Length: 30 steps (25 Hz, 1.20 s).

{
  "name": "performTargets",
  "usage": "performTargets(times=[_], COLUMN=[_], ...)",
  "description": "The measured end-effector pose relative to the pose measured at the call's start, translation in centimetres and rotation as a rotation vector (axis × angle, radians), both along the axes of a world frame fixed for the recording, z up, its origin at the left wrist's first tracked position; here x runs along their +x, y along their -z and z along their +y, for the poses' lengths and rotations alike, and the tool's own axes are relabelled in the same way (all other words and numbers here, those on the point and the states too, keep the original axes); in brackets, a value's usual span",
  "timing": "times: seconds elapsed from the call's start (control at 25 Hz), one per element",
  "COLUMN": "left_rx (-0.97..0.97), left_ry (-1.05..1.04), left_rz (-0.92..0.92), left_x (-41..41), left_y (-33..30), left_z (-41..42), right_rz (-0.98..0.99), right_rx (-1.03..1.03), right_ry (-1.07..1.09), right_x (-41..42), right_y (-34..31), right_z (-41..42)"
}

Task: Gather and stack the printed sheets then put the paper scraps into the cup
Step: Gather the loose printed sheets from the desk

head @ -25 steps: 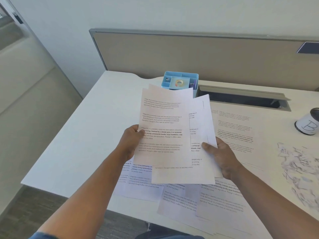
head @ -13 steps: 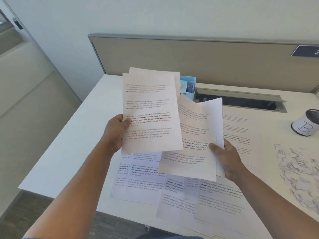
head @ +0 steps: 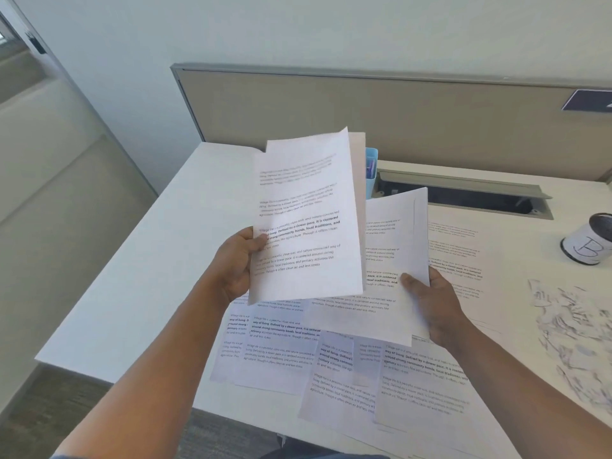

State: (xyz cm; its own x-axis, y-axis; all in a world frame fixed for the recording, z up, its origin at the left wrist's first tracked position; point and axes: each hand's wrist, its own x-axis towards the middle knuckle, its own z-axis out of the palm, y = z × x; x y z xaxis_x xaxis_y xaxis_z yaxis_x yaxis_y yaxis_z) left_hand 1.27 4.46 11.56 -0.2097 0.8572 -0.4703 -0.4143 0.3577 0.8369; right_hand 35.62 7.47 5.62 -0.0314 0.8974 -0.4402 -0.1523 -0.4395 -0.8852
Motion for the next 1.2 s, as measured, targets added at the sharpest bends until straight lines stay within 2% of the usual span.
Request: performTargets(times=[0.12, 0.28, 0.48, 0.8, 0.96, 1.2], left_rx=[-0.075, -0.172, -0.199, -0.180, -0.156, -0.107], left_ry=[0.109, 0.260, 0.329, 0.228, 0.196, 0.147], left_rz=[0.044, 0.263, 0.353, 0.095, 0.068, 0.025], left_x=[1.3, 3.1, 3.9, 5.6, 6.5, 6.4], left_y=[1.3, 3.8, 4.6, 4.6, 4.8, 4.2], left_z=[-0.3, -0.9, -1.2, -1.2, -1.3, -0.9], right_rz=[0.018, 0.055, 0.080, 0.075, 0.129, -0.003], right_rx=[0.015, 0.000, 0.001, 0.046, 0.022, 0.034], right_ry=[-0.016, -0.012, -0.021, -0.222, -0.262, -0.364], right_x=[-0.4, -0.8, -0.9, -2.6, -2.7, -2.2], right_y=[-0.7, -1.1, -1.7, -3.6, -3.1, -3.5], right_z=[-0.1, -0.1, -0.4, -1.8, -1.8, -1.1])
